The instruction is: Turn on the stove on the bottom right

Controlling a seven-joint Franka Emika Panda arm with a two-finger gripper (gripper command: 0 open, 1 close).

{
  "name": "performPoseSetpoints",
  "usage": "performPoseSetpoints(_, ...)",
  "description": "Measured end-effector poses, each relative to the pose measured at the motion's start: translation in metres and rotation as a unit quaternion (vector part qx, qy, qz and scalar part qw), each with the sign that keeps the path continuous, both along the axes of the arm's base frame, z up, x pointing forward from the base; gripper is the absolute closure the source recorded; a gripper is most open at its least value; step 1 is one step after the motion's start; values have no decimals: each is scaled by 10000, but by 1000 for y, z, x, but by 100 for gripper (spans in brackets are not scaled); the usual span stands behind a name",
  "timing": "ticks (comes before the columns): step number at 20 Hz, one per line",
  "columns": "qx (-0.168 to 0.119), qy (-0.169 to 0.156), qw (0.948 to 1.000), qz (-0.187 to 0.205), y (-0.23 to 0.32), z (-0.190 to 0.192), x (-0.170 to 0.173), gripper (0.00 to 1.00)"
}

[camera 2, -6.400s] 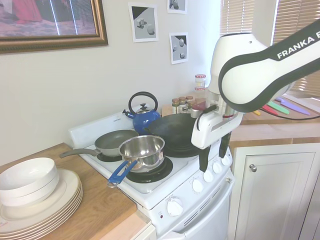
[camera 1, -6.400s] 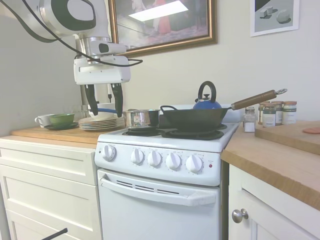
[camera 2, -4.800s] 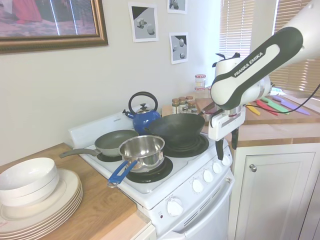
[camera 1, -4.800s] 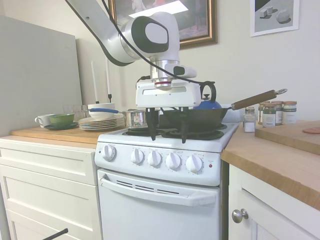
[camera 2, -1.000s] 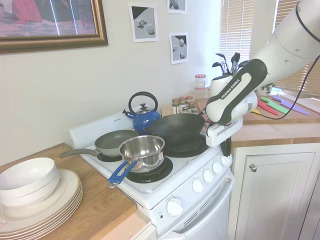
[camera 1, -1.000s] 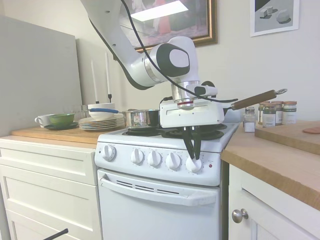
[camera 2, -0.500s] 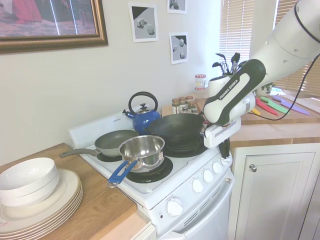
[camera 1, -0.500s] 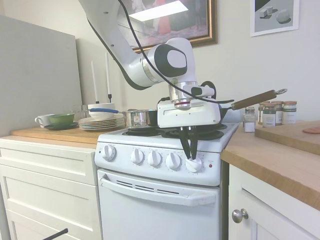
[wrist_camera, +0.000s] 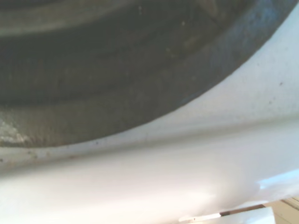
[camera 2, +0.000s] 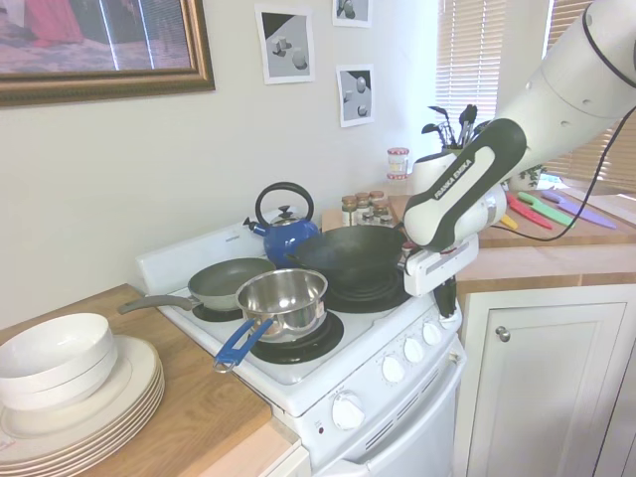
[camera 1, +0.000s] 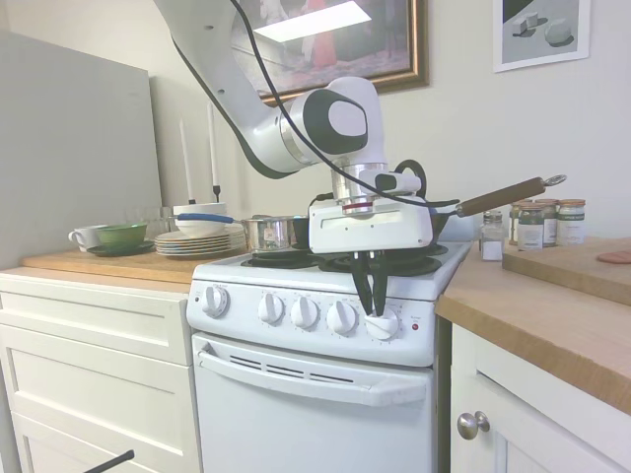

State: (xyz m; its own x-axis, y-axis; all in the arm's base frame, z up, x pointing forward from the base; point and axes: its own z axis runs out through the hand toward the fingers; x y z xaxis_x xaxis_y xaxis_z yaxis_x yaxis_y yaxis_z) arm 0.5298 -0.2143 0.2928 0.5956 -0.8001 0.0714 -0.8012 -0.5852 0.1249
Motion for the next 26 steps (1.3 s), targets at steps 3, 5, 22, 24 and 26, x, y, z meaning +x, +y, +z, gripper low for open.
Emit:
performPoseSetpoints(3, 10, 6, 10000, -9, 0, -1, 0, 100)
performPoseSetpoints(5, 13, 8, 10000, -9, 0, -1, 0, 100)
performPoseSetpoints(22, 153, -14, 9998, -90, 7, -7, 1, 100)
performPoseSetpoints(24, 163, -6, 9998, -107, 7, -9, 0, 100)
performPoseSetpoints(26, 183, 0, 9997, -141, 5, -10, -1, 100)
